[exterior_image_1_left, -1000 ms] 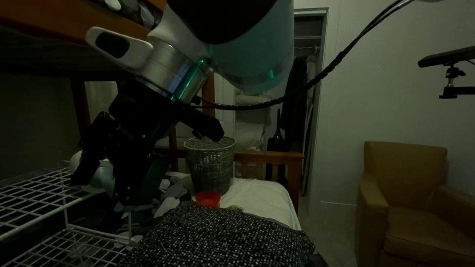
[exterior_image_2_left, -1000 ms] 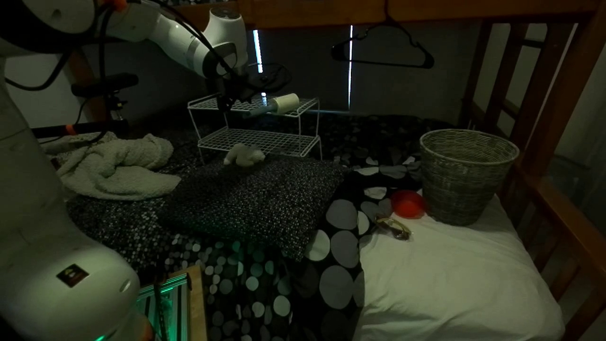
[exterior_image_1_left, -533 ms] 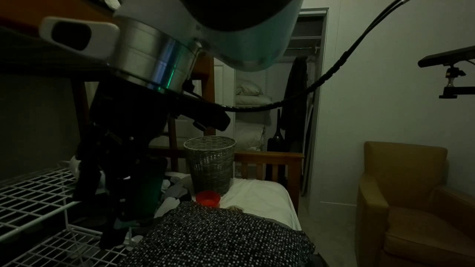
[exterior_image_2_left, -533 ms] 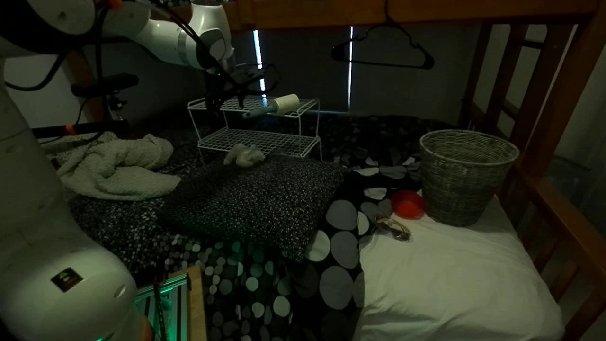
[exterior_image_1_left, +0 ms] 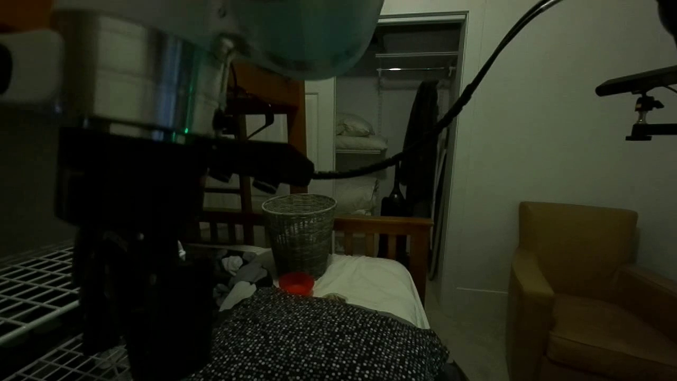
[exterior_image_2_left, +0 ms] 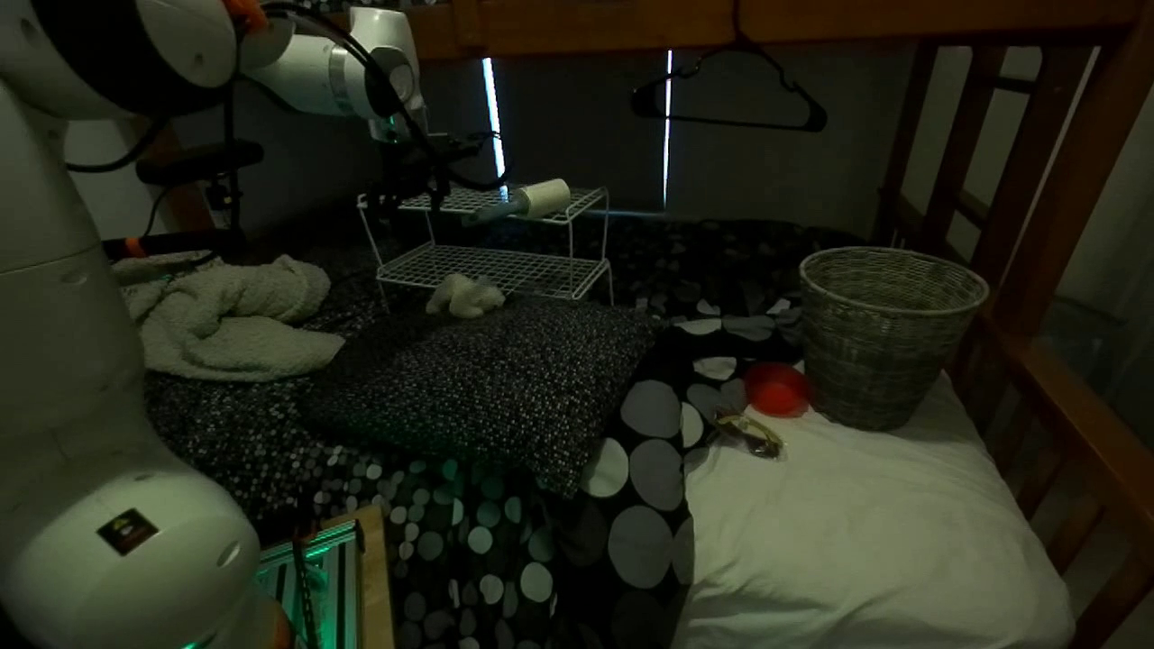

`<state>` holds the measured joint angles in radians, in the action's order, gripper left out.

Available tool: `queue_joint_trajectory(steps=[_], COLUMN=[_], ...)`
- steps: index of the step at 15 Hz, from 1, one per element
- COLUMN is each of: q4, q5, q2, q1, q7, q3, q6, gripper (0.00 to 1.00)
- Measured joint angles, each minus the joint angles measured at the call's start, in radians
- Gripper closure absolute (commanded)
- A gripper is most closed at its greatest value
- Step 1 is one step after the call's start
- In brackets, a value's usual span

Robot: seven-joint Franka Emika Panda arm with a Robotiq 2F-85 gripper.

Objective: Put the teddy bear on the top shelf of the rack

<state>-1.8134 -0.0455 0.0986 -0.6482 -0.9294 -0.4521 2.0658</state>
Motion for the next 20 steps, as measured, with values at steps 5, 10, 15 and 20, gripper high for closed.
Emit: queue_joint_trajectory(steps=[5, 10, 15, 20], q4=[0.062, 0.084, 0.079, 0.065], q5=[0.173, 0.207, 0.338, 0.393], q2=[0.145, 0.166, 0.174, 0.197], q1=[-0.026, -0.033, -0.055, -0.089], q7=[0.117, 0.141, 0.249, 0.301], q3=[-0.02, -0.019, -0.019, -0.019], q6=[0.012, 0.013, 0.014, 0.034], gripper=[0.0, 0.0, 0.0, 0.0])
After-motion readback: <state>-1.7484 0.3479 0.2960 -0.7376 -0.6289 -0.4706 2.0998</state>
